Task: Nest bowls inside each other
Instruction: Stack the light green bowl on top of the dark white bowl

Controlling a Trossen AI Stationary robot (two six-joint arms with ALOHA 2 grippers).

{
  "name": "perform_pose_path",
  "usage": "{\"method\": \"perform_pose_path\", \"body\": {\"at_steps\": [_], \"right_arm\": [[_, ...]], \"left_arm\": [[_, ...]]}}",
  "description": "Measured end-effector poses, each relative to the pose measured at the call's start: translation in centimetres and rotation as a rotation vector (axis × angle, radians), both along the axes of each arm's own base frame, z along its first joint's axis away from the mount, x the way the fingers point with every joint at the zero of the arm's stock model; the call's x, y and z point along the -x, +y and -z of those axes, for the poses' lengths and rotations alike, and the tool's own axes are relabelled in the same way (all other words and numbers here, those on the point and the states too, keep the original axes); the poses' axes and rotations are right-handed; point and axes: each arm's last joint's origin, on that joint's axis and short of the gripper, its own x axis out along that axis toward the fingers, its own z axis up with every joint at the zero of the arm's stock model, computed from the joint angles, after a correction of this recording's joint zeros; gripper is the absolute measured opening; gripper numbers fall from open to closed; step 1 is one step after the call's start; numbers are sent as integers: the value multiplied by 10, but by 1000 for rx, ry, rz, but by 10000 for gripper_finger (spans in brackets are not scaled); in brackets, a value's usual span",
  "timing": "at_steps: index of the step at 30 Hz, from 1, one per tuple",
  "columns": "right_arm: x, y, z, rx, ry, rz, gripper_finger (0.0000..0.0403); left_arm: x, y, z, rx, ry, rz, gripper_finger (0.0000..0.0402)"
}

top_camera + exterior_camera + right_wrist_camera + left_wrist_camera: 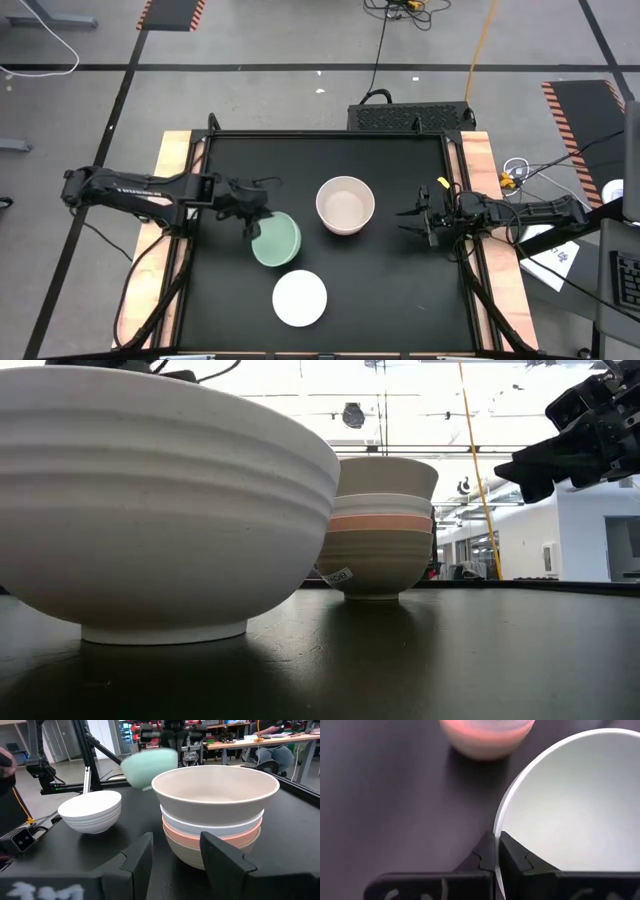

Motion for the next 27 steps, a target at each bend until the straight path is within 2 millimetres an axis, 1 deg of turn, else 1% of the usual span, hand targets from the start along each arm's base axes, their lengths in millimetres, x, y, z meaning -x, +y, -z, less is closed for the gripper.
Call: {"method": "perform_pose_path", "body": {"at_steps": [5, 8, 10, 12, 14, 18, 22, 24, 27], "right_arm": [[0, 0, 0, 0, 0, 0, 157], [0, 0, 0, 2, 0, 0, 157], [0, 0, 0, 3, 0, 0, 157], [0, 0, 0, 3, 0, 0, 157], [0, 0, 0, 1, 0, 0, 157], [0, 0, 0, 1, 2, 0, 157], [0, 0, 1, 4, 7, -1, 157], [-1, 0, 1, 6, 10, -1, 157], [-1, 0, 1, 7, 10, -1, 157]], "left_arm": [[-9, 7, -36, -85, -135, 77, 4], [-17, 13, -58, -133, -297, 98, 4], [-21, 19, -68, -120, -382, 119, 4], [-29, 28, -75, -94, -419, 132, 4], [-37, 38, -77, -82, -396, 118, 4], [-62, 59, -89, -40, -338, 108, 4], [-91, 75, -107, -39, -252, 122, 4], [-105, 81, -118, -43, -223, 128, 4], [-121, 88, -133, -47, -175, 138, 4]]}}
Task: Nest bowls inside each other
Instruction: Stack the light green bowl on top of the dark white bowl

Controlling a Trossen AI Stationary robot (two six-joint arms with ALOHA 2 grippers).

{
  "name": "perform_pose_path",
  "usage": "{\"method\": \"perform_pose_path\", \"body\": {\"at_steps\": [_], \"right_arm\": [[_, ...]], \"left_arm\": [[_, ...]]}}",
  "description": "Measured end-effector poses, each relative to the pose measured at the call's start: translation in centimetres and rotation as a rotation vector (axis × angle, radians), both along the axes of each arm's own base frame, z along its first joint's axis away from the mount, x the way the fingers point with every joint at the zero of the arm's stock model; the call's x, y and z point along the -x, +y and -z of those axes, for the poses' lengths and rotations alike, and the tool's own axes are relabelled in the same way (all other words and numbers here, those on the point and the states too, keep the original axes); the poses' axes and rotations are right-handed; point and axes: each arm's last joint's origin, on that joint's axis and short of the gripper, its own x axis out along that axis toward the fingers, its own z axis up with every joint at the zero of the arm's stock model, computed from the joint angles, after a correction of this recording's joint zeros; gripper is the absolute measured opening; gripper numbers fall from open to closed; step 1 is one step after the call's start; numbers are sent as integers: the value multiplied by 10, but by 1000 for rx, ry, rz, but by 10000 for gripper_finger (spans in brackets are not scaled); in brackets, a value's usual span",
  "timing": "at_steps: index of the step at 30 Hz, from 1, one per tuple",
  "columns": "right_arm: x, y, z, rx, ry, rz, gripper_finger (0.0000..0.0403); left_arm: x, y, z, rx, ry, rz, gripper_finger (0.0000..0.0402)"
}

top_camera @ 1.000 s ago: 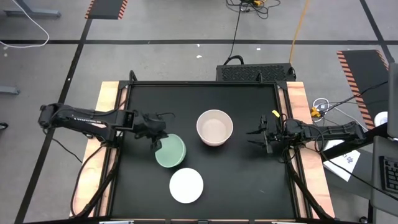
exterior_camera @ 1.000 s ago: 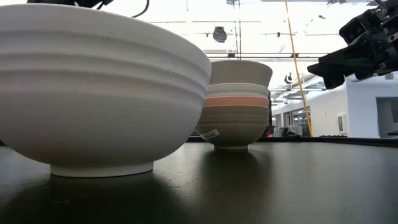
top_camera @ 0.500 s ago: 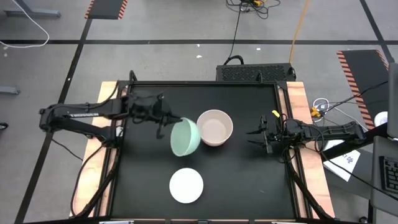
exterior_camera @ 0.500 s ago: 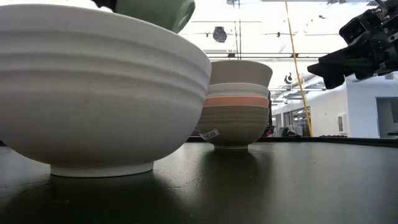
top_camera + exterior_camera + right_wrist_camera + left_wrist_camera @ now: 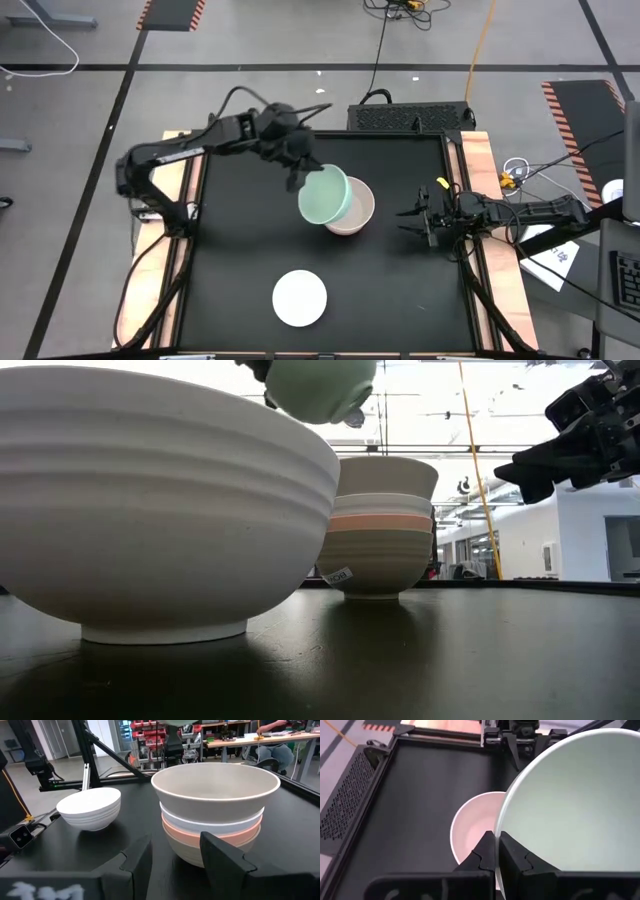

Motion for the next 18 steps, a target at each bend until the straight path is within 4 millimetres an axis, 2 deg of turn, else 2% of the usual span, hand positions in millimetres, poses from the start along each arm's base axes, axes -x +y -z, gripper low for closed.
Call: {"method": "perform_pose_path", "body": {"at_steps": [8, 13, 18], "right_arm": [[0, 0, 0, 0, -2, 0, 157], [0, 0, 0, 1, -3, 0, 157], [0, 0, 0, -1, -4, 0, 157]], "left_arm": [[-35, 12, -15, -13, 79, 34, 4], [-54, 24, 0, 8, 158, 38, 4], [-65, 41, 13, 36, 214, 12, 4]]}}
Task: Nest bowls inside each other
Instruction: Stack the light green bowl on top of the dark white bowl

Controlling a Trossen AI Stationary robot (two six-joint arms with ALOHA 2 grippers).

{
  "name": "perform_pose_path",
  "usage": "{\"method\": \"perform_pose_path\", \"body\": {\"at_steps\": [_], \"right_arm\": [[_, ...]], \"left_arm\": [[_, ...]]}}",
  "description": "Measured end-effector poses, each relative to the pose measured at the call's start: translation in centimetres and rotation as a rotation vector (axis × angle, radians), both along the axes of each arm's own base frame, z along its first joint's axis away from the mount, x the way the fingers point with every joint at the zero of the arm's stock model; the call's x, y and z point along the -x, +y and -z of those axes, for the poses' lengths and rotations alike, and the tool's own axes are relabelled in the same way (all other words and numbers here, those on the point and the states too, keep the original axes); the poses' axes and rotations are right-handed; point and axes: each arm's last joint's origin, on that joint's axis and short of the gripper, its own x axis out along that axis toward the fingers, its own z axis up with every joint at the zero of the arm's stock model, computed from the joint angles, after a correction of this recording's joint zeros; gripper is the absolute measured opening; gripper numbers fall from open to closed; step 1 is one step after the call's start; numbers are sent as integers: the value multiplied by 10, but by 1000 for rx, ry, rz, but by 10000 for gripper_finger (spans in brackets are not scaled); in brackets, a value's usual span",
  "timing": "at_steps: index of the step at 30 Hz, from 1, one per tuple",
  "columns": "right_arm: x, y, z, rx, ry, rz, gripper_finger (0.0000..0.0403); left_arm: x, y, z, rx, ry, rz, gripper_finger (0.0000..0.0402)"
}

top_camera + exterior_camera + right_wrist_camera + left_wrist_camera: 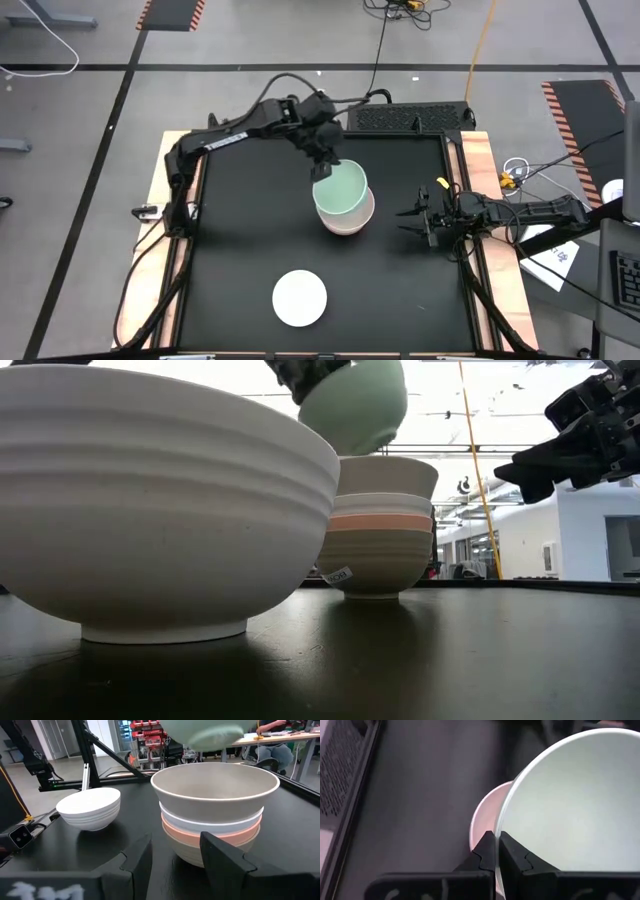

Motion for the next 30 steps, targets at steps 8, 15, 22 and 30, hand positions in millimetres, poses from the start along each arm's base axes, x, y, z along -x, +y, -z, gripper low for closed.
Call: {"method": "perform_pose_path", "body": {"at_steps": [8, 15, 22, 30], "right_arm": [[0, 0, 0, 1, -1, 0, 157], [0, 0, 0, 2, -1, 0, 157], [0, 0, 0, 6, -2, -1, 157], [0, 0, 0, 5, -2, 0, 157]], "left_arm": [[-11, 15, 16, 8, 50, -13, 4], [-11, 7, 19, 11, 84, 23, 4], [-13, -2, 21, 14, 111, 54, 4], [-13, -7, 22, 17, 126, 65, 4]]}}
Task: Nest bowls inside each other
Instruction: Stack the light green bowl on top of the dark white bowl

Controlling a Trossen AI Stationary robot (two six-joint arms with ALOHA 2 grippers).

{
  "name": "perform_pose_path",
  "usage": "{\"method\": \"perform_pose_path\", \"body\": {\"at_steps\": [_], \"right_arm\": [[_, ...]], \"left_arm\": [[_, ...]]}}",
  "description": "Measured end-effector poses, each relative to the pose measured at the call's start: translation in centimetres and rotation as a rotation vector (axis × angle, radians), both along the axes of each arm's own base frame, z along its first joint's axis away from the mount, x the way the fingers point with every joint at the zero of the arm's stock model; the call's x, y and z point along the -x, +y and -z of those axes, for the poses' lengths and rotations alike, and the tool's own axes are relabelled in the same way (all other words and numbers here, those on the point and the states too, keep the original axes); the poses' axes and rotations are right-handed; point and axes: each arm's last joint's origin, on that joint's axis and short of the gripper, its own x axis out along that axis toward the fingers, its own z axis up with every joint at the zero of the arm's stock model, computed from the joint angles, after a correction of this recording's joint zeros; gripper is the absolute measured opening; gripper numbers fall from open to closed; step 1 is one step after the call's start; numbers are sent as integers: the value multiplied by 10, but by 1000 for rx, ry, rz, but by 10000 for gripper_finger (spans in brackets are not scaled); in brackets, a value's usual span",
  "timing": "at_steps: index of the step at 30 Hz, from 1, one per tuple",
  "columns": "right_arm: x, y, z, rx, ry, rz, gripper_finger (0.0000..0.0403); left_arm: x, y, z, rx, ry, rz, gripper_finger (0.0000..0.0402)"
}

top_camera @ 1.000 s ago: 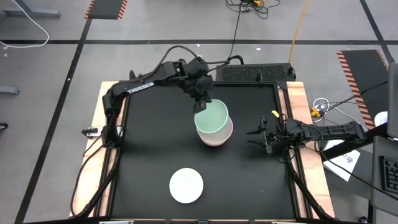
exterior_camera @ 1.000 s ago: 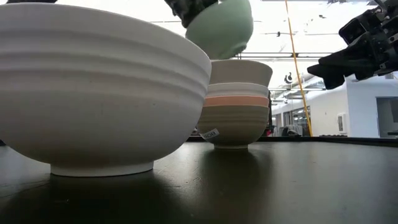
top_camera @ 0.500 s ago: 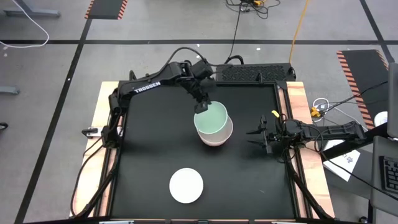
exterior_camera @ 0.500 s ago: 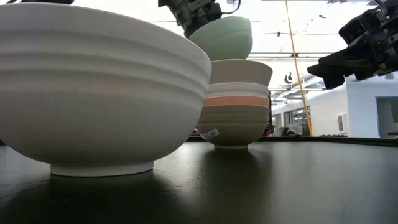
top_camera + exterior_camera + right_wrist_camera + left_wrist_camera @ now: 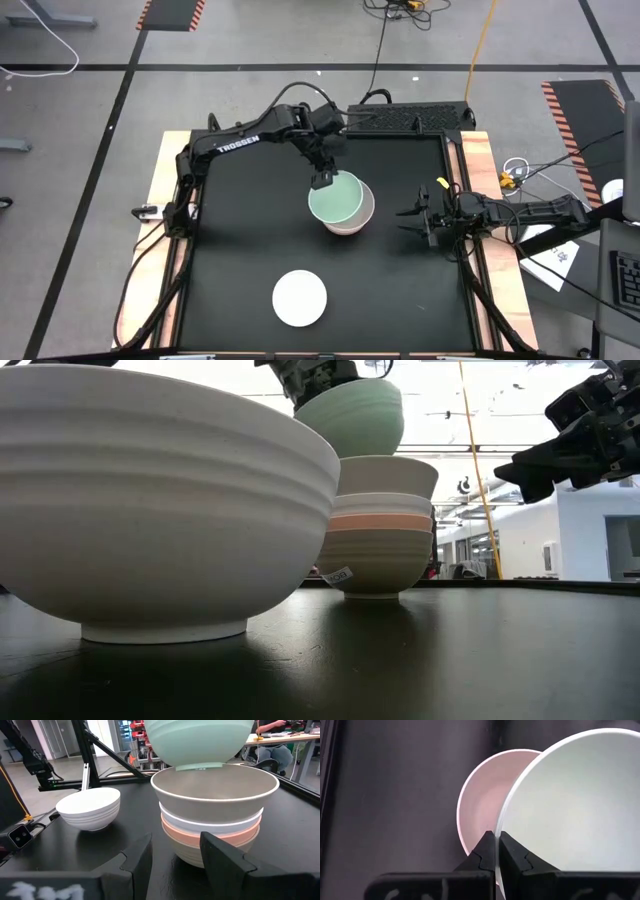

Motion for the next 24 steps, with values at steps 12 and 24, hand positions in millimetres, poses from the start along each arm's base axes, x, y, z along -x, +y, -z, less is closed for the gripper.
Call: {"method": "perform_pose_path", "body": {"at_steps": [12, 24], "right_arm": [[-1, 0, 0, -5, 4, 0, 157], [-1, 0, 2, -3, 19, 0, 157]], "left_arm": [[-22, 11, 45, 27, 99, -25, 4], [-22, 2, 58, 16, 221, -42, 4]]}}
